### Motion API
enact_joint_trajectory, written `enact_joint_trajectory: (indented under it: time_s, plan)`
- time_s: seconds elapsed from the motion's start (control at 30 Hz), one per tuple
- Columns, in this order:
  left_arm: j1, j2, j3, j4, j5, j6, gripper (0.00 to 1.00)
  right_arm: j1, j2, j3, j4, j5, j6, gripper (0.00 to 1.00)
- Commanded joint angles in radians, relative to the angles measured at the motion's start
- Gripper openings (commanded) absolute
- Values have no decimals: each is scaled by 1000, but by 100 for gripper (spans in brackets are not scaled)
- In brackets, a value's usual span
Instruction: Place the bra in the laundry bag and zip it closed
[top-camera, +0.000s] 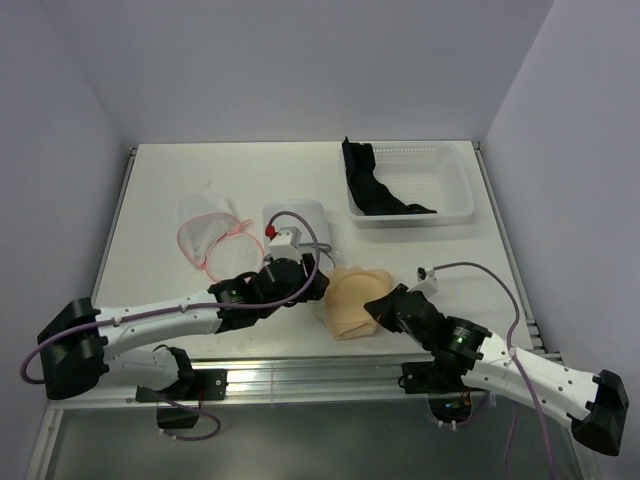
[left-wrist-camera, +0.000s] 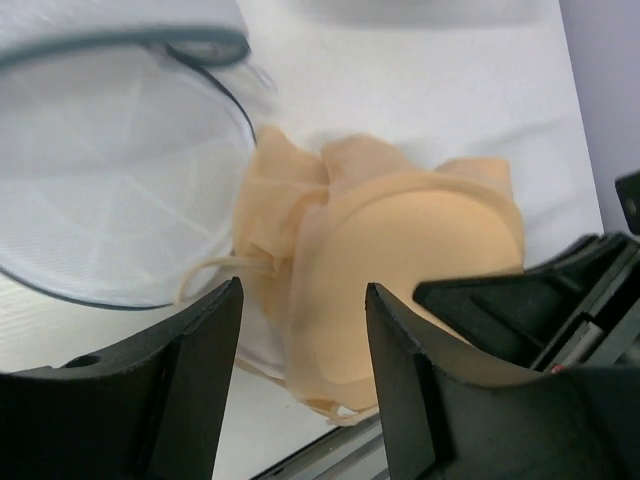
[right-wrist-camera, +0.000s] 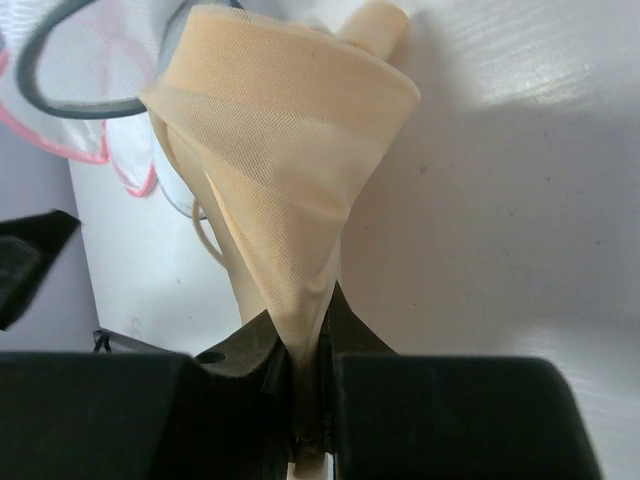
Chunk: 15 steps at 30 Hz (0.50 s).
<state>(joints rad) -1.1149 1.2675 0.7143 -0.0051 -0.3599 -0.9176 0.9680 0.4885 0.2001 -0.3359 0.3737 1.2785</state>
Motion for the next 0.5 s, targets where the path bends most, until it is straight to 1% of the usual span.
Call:
enact_joint_trajectory:
  time_s: [0.0,0.1,0.13,0.2,0.23,0.33,0.37,0.47]
  plan:
    - [7,-71,74,-200,-185,33,59,-6,-56,81,-84,44,-25,0]
    - [49,-89,112,-303,-244,43,58,-6,-88,127,-129,47,-41,0]
    - [55,-89,122,-361,-290,52,59,-5,-97,154,-152,48,-44,0]
    - [78,-79,145,-406,-315,78,60,-5,-117,185,-176,51,-57,0]
    - [84,-56,155,-452,-326,86,60,-6,-123,217,-190,56,-62,0]
    - [93,18,206,-509,-359,109,61,-5,-137,283,-230,76,-87,0]
    - [95,35,233,-538,-385,112,63,-6,-136,301,-247,86,-93,0]
    - [99,96,281,-559,-434,146,68,-5,-123,352,-272,97,-114,0]
